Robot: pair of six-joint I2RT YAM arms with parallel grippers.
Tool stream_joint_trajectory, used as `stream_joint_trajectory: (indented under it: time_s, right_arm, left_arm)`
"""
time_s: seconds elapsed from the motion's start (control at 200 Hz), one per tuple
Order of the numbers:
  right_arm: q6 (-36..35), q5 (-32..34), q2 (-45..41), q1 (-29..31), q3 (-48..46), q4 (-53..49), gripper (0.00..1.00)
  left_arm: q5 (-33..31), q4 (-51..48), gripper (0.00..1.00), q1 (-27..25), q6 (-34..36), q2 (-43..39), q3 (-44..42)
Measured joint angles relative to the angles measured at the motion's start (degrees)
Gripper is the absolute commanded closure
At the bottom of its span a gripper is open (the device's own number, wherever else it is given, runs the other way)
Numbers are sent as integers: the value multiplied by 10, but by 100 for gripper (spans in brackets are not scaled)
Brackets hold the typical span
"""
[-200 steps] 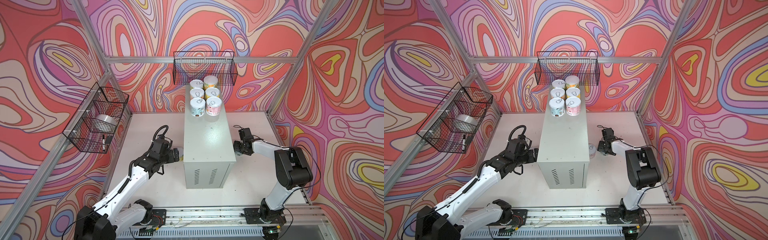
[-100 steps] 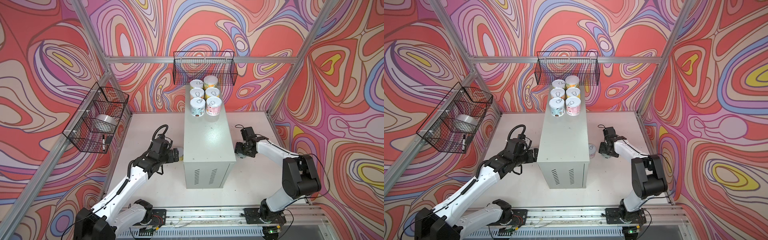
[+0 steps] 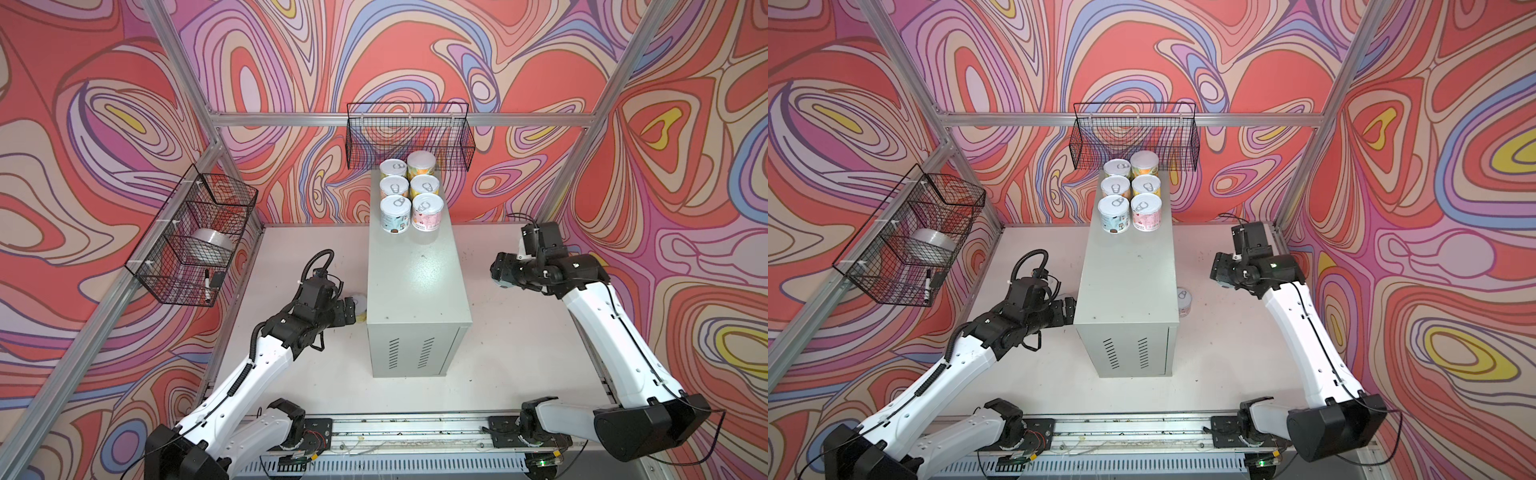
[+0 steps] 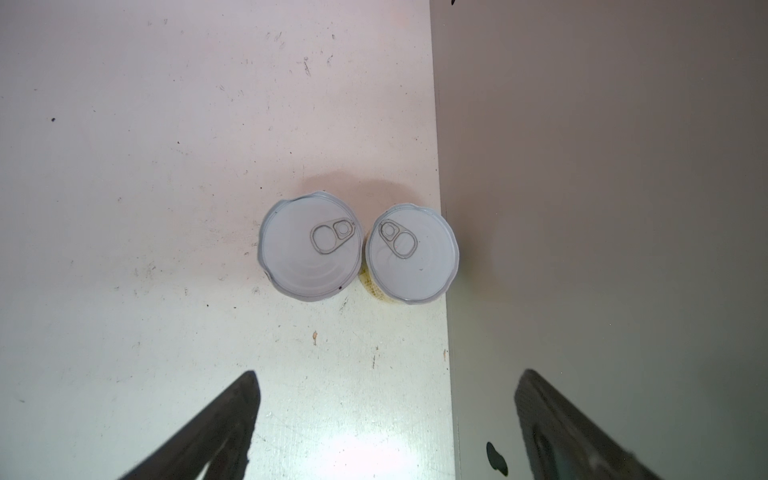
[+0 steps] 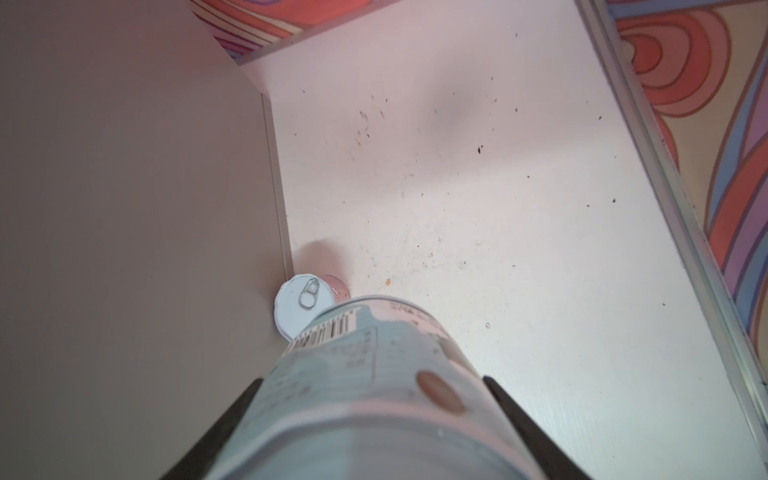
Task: Place and organize the canned foods onto the counter
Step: 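Carry the light-blue-labelled can with the right gripper up over the cabinet top, then lower the light-blue-labelled can beside the pink-labelled can with the right gripper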
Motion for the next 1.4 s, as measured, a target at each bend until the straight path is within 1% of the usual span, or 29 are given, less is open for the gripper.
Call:
stream_joint_trajectory:
  time_s: [0.1,0.195,0.31,0.421,0.751,0.916,1.262,1.312,1.357,1.397]
  right_arm:
    - [-3,-3,1,11,78,-35,100]
    - [-5,-1,10,40,156,-66,100]
    - [-8,13,41,104,255,-104,100]
    - [-10,33,75,164,329,-133,100]
    - [-15,102,181,294,458,-192,100]
    - [-24,111,230,316,505,-203,100]
    - [-41,117,274,316,514,-205,100]
    - [-43,117,277,316,515,-202,91]
    - [-45,116,278,316,516,-202,78]
    - [-46,116,281,316,520,-204,70]
  left_arm:
    - [0,-2,4,0,2,0,5]
    - [0,-2,4,0,2,0,9]
    - [-1,-2,5,0,1,0,9]
    - [-3,-2,5,0,1,-1,9]
    - [-5,-2,5,0,-1,-13,9]
    - [-6,-2,5,0,-1,-13,9]
    - [-7,-2,5,0,-1,-17,6]
    - [-7,-2,5,0,-2,-16,5]
    - [-7,-2,5,0,-2,-16,4]
    - [-7,-2,5,0,-2,-16,3]
